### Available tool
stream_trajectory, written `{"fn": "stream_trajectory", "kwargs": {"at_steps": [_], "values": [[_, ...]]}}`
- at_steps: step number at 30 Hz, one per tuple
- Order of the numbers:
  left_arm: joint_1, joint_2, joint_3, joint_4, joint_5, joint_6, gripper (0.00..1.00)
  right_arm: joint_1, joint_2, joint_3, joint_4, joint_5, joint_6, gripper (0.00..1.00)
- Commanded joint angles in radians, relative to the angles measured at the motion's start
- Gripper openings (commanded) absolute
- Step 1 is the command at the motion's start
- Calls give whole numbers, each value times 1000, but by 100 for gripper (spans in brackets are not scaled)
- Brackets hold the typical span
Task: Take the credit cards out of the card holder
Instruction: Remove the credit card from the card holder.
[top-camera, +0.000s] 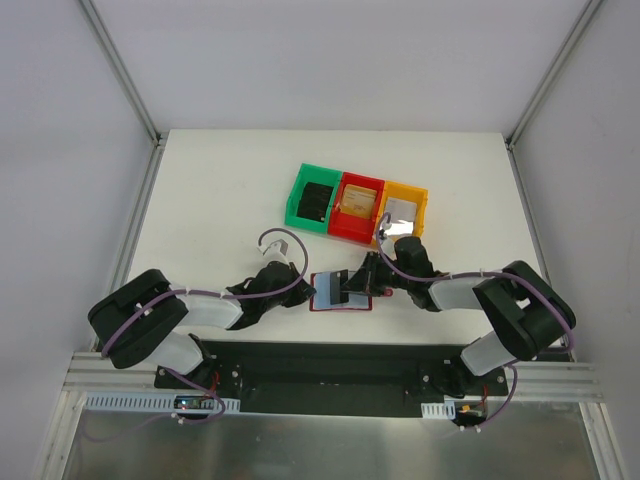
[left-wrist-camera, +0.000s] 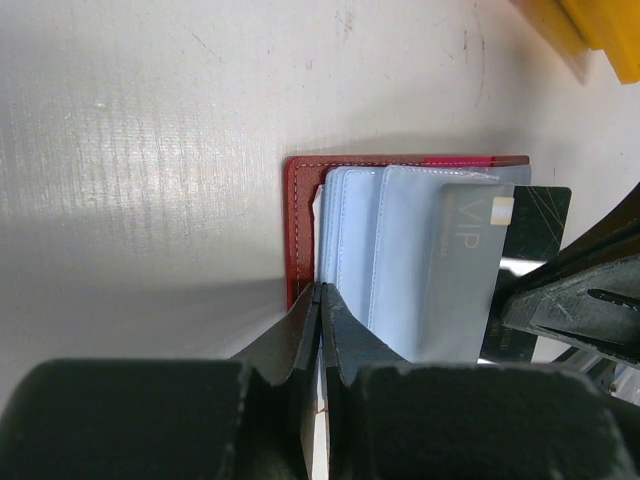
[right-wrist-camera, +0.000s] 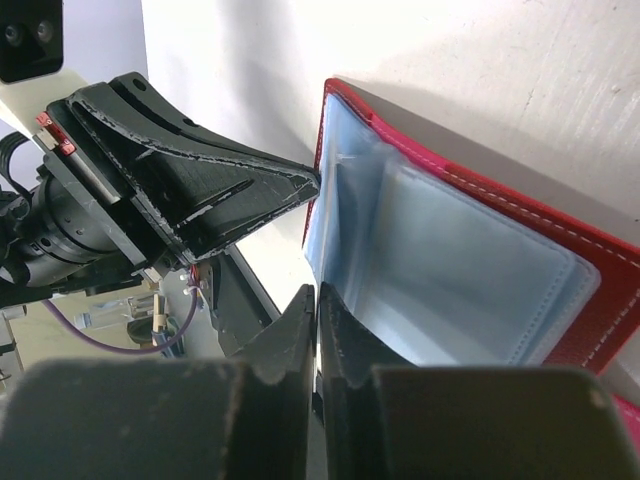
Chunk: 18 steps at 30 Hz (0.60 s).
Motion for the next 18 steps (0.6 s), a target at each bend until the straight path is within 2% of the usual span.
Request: {"fn": "stream_trajectory", "kwargs": {"at_steps": [1, 18], "values": [[10, 11, -46, -182, -38, 30, 0, -6, -30, 0, 14, -22, -11, 2], [19, -32, -74, -185, -53, 22, 0, -75, -121, -13, -115, -39, -70, 1]]}}
